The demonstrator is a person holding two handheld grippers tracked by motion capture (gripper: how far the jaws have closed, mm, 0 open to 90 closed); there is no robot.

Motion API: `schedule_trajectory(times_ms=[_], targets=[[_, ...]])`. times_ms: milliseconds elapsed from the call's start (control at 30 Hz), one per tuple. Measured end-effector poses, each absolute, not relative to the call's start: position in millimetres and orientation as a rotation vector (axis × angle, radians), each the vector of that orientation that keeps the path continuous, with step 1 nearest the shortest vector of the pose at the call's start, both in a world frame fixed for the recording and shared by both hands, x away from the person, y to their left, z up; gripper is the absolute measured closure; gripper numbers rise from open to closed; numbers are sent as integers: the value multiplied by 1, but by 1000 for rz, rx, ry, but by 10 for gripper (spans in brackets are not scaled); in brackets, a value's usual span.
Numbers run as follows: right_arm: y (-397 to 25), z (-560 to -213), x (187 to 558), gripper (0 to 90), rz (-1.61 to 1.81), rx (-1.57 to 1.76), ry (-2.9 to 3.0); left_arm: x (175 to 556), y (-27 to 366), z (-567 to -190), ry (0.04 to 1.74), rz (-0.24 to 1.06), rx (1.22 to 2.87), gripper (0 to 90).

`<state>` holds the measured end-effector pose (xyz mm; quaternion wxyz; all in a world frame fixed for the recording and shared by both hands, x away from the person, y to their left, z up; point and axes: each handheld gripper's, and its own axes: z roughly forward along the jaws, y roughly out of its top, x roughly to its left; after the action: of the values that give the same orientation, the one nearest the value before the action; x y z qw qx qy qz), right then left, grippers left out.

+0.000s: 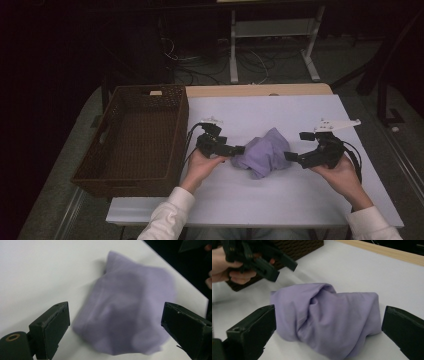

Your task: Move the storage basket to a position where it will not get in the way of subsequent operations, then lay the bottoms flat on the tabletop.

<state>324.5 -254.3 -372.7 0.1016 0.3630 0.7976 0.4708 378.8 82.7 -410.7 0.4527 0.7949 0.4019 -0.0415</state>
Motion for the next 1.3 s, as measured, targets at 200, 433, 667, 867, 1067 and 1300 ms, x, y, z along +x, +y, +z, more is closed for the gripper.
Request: schedule_trajectory(times_ms=[200,433,667,867,1067,1300], targets=[[-251,-382,347,0,1413,1126,2325,386,81,-432,1045,-163,1972,72],[-250,-393,366,0,1403,1177,2317,386,79,-441,1060,-188,1974,72],[-249,-409,384,0,1395,1248,2345,388,76,-447,1078,-231,1962,78],[-247,-424,394,10,1321,1314,2383,387,73,-448,1080,-208,1983,150],[-248,-432,397,142,1316,1376,2460,380,68,-450,1075,-152,1989,366],[-251,-435,397,441,1401,1415,2517,375,62,-456,1053,-120,2010,731]])
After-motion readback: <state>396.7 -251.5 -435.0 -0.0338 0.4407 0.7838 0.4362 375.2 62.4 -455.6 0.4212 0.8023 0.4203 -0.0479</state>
